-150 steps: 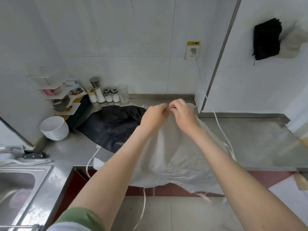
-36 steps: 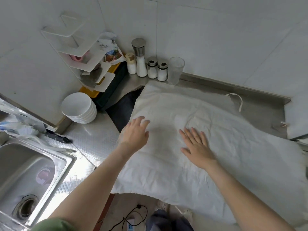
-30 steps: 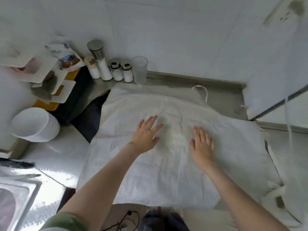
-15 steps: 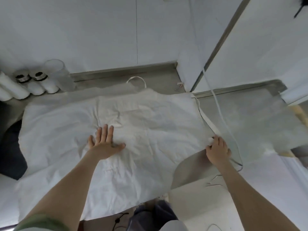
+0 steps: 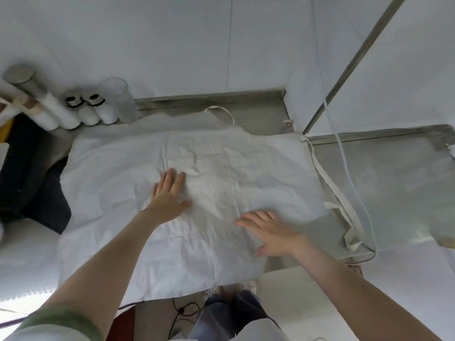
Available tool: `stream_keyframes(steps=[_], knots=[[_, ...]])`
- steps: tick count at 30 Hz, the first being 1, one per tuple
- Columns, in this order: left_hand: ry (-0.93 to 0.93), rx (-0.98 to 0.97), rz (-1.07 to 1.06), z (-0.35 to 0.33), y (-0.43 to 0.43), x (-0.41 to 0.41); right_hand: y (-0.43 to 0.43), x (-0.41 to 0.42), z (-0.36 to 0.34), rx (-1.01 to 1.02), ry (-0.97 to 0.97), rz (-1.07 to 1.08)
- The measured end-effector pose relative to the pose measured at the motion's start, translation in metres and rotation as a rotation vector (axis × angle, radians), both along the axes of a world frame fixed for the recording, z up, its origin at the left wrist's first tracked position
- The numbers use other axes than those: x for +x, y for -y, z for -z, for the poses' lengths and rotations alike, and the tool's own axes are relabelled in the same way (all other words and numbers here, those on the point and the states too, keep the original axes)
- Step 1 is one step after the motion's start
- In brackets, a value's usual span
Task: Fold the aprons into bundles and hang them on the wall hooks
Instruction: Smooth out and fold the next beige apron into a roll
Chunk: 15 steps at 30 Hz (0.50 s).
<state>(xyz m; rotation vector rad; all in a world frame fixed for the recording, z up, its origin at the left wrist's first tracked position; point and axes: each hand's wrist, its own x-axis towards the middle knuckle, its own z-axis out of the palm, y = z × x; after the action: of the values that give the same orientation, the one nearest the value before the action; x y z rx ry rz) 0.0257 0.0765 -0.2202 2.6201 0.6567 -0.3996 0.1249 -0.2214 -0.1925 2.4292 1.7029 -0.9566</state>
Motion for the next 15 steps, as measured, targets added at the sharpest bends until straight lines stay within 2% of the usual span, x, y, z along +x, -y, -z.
stream_keyframes(steps=[4, 9, 15], knots=[[0.091, -0.003, 0.055, -0.001, -0.02, -0.031, -0.031, -0.012, 0.006, -0.011, -0.024, -0.215], [0.087, -0.044, 0.024, 0.003, -0.031, -0.071, -0.055, -0.036, 0.016, -0.006, 0.036, -0.528], [0.072, -0.059, 0.048, 0.006, -0.025, -0.104, -0.06, -0.039, 0.021, -0.112, 0.118, -0.52]])
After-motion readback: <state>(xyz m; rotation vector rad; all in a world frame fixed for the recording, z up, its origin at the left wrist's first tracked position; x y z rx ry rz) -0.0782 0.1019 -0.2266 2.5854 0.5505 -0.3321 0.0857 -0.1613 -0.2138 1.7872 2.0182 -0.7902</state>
